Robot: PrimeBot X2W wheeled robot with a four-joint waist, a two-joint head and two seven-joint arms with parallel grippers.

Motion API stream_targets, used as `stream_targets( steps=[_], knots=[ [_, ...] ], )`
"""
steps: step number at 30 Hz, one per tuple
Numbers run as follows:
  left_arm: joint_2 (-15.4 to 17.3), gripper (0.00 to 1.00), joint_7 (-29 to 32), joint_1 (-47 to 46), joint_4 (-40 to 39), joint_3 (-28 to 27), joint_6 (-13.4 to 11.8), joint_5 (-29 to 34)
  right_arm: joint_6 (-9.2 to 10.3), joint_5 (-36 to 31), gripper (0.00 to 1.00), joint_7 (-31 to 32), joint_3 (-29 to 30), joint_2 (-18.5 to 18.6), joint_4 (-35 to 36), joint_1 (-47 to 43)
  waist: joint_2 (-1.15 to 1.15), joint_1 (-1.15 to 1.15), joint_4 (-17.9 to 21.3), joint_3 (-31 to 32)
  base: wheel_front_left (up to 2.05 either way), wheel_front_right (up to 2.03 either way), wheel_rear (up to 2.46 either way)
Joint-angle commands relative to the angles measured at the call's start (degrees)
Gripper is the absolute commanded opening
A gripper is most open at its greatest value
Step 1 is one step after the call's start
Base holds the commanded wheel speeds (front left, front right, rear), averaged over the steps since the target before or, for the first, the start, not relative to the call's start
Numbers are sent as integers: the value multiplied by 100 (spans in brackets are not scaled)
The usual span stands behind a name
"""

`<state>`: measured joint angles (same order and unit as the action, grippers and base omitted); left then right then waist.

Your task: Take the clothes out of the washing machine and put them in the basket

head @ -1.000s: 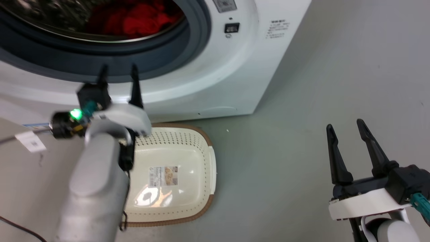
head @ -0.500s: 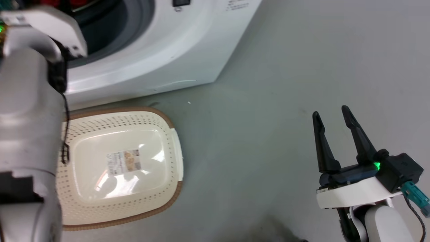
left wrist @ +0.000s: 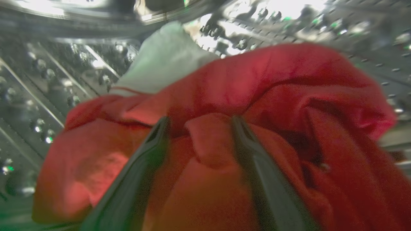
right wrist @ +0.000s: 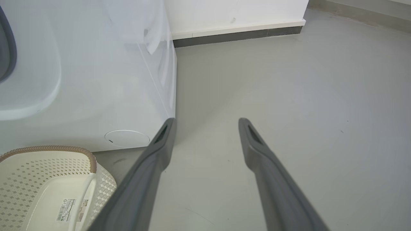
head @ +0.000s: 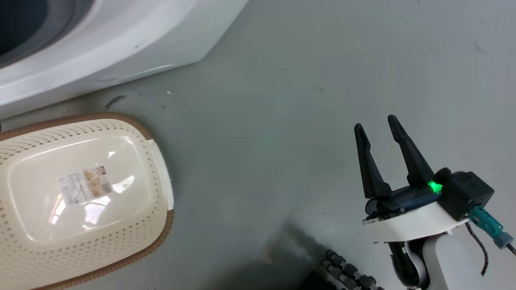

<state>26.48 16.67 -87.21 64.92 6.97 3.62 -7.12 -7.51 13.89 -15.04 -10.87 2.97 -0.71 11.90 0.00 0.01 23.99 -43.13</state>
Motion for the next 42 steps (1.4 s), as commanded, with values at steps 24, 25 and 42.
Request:
stream_targets(
  steps=[24,25,42],
  knots=[
    [247,0,38,380,-856,42,-886,-92,4,203,100,-19,-48,-16,-9,125,0,-1,169,-28,0,0,0],
    [229,0,-179,503,-923,6,-932,-123,4,186,100,-18,-23,-14,-22,113,0,-1,149,42,0,0,0],
    [-315,0,-3195,2775,-1361,-691,-926,-858,4,-132,100,-17,312,-12,-556,-418,0,-1,-380,1754,0,0,0]
  ],
)
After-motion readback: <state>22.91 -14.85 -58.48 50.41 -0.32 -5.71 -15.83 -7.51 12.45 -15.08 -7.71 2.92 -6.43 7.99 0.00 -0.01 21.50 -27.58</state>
